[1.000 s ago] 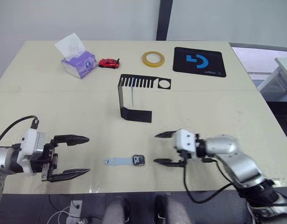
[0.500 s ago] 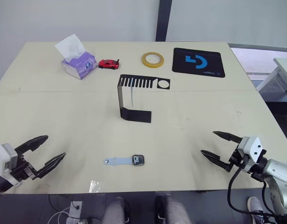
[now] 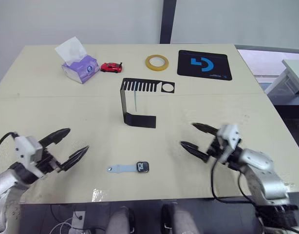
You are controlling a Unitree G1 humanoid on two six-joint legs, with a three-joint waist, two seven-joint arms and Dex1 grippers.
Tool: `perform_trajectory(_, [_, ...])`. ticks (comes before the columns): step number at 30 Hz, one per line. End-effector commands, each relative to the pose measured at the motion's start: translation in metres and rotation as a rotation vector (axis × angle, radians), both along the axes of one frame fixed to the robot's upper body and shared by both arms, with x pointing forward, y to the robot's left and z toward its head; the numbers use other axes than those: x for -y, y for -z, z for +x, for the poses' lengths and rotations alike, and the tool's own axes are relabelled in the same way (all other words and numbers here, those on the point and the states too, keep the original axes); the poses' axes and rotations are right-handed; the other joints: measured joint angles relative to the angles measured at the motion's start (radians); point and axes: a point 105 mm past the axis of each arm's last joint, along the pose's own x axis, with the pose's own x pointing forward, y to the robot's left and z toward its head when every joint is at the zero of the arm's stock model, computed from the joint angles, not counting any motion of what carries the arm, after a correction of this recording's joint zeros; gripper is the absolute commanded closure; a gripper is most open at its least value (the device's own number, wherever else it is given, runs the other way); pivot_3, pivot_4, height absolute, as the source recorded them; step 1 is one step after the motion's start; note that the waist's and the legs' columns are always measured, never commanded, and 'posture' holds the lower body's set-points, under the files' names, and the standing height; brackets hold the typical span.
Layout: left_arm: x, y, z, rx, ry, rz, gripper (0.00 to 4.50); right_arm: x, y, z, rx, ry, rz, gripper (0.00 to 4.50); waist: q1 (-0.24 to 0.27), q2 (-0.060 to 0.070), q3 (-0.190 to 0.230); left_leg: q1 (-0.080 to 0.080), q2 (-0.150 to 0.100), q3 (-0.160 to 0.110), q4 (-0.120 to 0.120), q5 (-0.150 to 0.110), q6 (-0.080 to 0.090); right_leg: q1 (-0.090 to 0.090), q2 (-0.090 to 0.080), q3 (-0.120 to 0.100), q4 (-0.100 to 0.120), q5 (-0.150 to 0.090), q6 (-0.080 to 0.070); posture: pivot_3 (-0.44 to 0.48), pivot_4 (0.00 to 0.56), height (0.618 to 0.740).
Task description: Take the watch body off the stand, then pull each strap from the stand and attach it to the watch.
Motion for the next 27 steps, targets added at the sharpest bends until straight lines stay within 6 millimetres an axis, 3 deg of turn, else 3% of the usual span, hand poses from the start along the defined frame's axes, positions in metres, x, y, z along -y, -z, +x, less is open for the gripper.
perform_trajectory(1, [0.010, -0.014, 0.004, 0.056, -0.021, -0.031, 0.00, -0.026, -0.003, 0.011, 0.005, -0.012, -0.030, 1.36, 0.001, 0.000, 0.000, 0.000, 0.000, 0.000, 0.000, 0.000, 0.000, 0.000, 0.000, 0.000, 0.000, 0.000, 0.000, 0.000, 0.150, 0.740])
perform_trajectory(4, [0.025, -0.016, 0.009, 0.058, -0.015, -0.058, 0.00, -0.054, 0.003, 0.026, -0.013, -0.018, -0.048, 2.97, 0.003, -0.001, 0.000, 0.000, 0.000, 0.000, 0.000, 0.000, 0.000, 0.000, 0.000, 0.000, 0.000, 0.000, 0.000, 0.000, 0.150, 0.740])
perform_trajectory(7, [0.038, -0.018, 0.012, 0.053, -0.003, -0.064, 0.00, -0.068, 0.008, 0.041, -0.024, 0.004, -0.057, 4.45, 0.003, -0.001, 0.000, -0.001, -0.001, 0.001, 0.001, 0.000, 0.001, 0.000, 0.000, 0.000, 0.000, 0.000, 0.000, 0.000, 0.150, 0.740])
perform_trajectory(16, [0.059, -0.016, 0.022, 0.019, -0.025, -0.078, 0.00, -0.085, 0.027, 0.077, -0.066, 0.082, -0.081, 4.45, -0.002, -0.001, 0.000, -0.001, 0.000, 0.001, 0.001, 0.001, 0.000, -0.001, 0.001, 0.000, 0.004, 0.000, 0.000, 0.000, 0.150, 0.740])
perform_trajectory(27, [0.073, -0.025, 0.025, 0.092, -0.081, -0.082, 0.00, -0.092, 0.046, 0.078, -0.121, 0.070, -0.108, 4.45, -0.002, -0.001, 0.000, -0.002, 0.000, 0.002, 0.001, 0.001, 0.000, -0.001, 0.001, 0.001, 0.005, 0.000, 0.000, 0.000, 0.150, 0.740])
